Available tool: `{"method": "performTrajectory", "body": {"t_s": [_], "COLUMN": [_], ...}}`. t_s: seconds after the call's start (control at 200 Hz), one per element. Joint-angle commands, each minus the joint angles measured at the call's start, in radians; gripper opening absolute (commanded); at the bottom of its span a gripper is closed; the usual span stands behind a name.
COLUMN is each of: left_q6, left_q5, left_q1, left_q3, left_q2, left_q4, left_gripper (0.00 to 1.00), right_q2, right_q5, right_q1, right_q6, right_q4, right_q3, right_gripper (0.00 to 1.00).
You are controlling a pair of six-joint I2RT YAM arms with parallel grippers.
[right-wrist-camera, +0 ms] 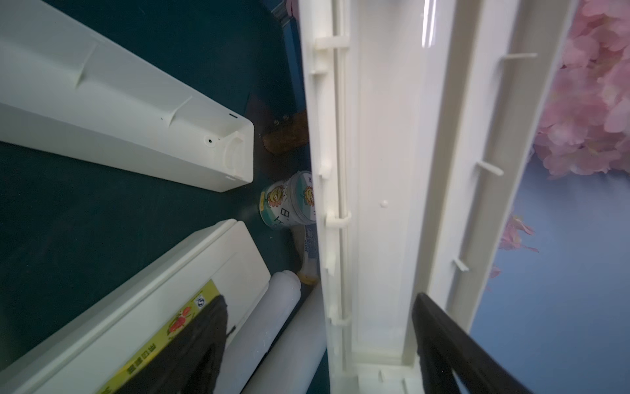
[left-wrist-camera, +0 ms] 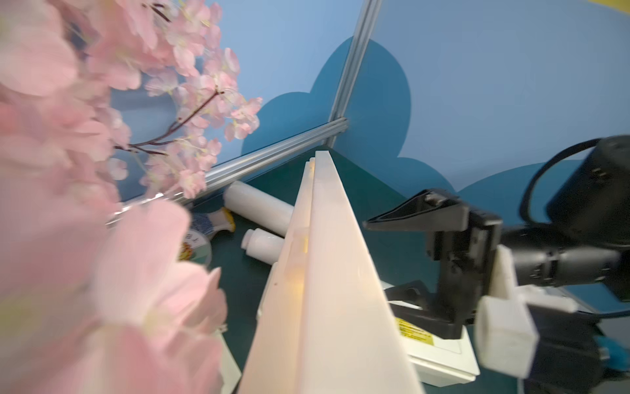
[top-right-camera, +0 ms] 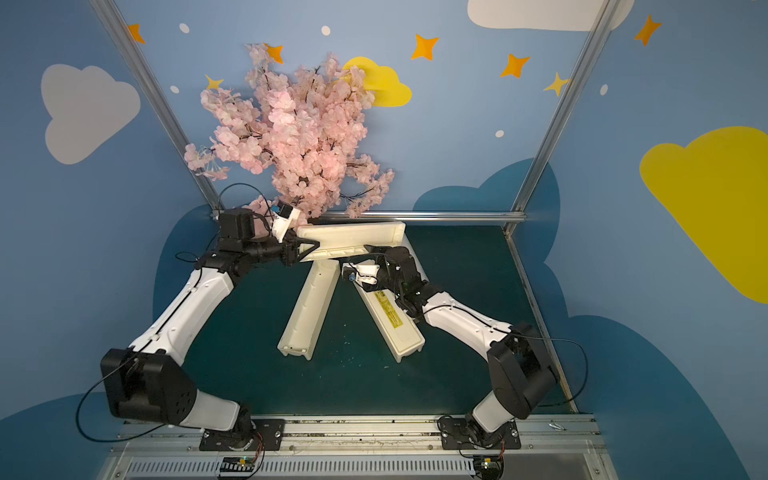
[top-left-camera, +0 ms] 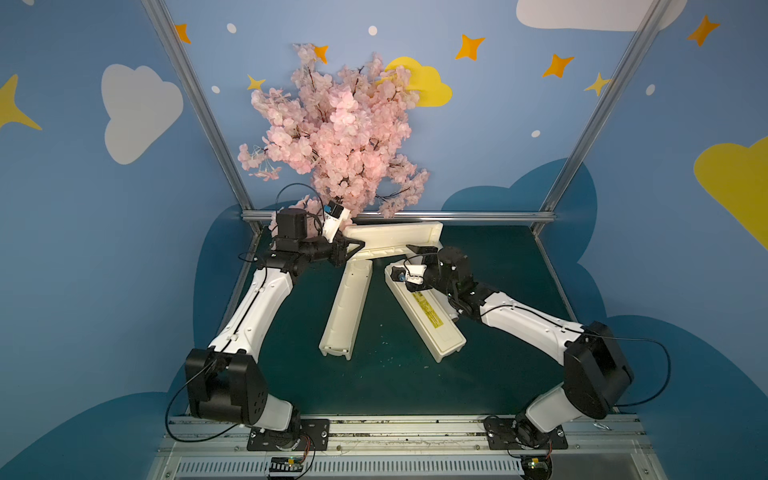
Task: Put plastic wrap rolls into dispensers
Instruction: Pick up the lid from the center of the board.
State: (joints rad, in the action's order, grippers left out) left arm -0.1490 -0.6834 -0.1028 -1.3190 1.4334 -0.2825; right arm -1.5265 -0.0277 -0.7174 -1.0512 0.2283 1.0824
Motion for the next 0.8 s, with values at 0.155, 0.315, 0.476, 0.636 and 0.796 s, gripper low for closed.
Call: {"method": "performTrajectory", "body": {"t_s": [0.155, 0.315, 0.476, 0.636, 0.796], "left_q6": [-0.293, -0.377, -0.442, -0.503, -0.589], "left_q5": [0.396, 0.642, 0.794, 0.847, 0.924], "left_q1": [-0.016, -0.019, -0.017, -0.015, -0.014], "left_q3": [0.048, 0.115, 0.171, 0.156, 0.164], "left_q2": [-0.209, -0.334, -0.394, -0.369, -0.351], "left_q4": [-0.316, -0.370, -0.288, -0.244, -0.199], "left_gripper": [0.34, 0.32, 0.33, 0.33, 0.34], "right_q2": [0.093, 0.108, 0.104, 0.113, 0.131], "right_q5": [-0.061, -0.051, -0.073, -0.079, -0.077], "right_q1": [0.005, 0.007, 0.006, 0.000, -0.004], "right_q6": [0.202, 0.265, 0.297, 0.323, 0.356], "right_q4": [-0.073, -0.070, -0.064, -0.072, -0.077], "right_q3": [-0.090, -0.122, -0.132, -0.143, -0.166], "right_gripper": [0.84, 0.84, 0.84, 0.84, 0.84]}}
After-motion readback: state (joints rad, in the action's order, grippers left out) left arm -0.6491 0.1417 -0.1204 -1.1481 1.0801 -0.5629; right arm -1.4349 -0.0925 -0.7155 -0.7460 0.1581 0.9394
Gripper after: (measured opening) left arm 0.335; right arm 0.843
